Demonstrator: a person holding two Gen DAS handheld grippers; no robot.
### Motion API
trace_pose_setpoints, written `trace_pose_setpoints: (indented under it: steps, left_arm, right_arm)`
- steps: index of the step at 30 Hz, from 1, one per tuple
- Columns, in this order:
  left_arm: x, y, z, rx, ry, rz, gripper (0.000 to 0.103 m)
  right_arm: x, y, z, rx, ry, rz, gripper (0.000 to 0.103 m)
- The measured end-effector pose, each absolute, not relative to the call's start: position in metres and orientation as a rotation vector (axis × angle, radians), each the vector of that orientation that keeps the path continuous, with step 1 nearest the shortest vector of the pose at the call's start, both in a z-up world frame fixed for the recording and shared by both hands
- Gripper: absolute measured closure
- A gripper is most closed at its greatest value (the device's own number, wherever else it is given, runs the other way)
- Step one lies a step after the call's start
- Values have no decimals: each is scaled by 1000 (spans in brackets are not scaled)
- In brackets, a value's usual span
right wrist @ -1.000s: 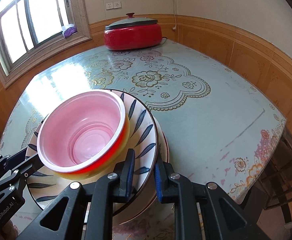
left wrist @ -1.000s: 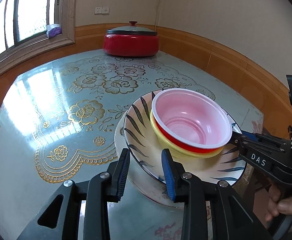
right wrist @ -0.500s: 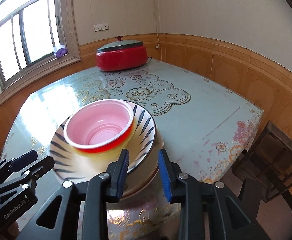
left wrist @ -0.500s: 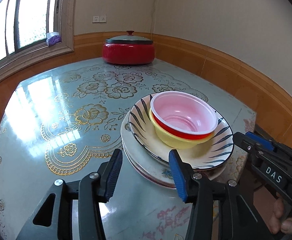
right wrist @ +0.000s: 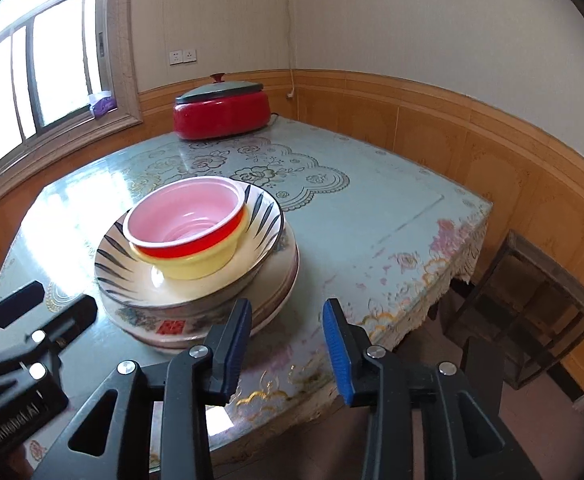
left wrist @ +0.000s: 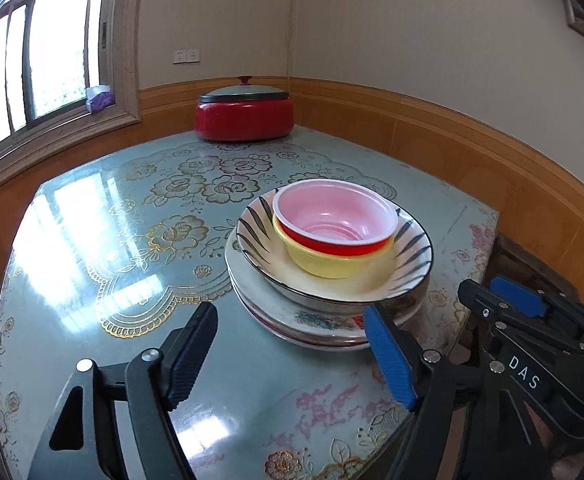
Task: Organize plates and bowls
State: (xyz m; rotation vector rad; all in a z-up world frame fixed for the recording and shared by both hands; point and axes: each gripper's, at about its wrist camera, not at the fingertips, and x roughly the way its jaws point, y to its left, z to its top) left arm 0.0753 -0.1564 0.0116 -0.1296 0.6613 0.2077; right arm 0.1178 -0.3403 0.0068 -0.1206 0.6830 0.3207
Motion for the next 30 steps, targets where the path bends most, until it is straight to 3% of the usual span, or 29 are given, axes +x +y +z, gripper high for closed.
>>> trace_pose_setpoints:
  steps: [2, 5, 10, 30]
  left_arm:
    - [71, -158, 11, -98, 674, 159, 24]
    - [61, -157, 8, -60, 659, 107, 11]
    - [45, -150, 4, -27, 662, 84, 1]
    - [39, -131, 7, -37, 653, 30, 0]
  right_arm:
    - [108, -340, 7, -95, 684, 282, 66]
    - [87, -338, 4, -68, 667, 231, 66]
    - [66, -335, -5, -23, 697, 174, 66]
    - [45, -325, 7, -12, 650, 79, 65]
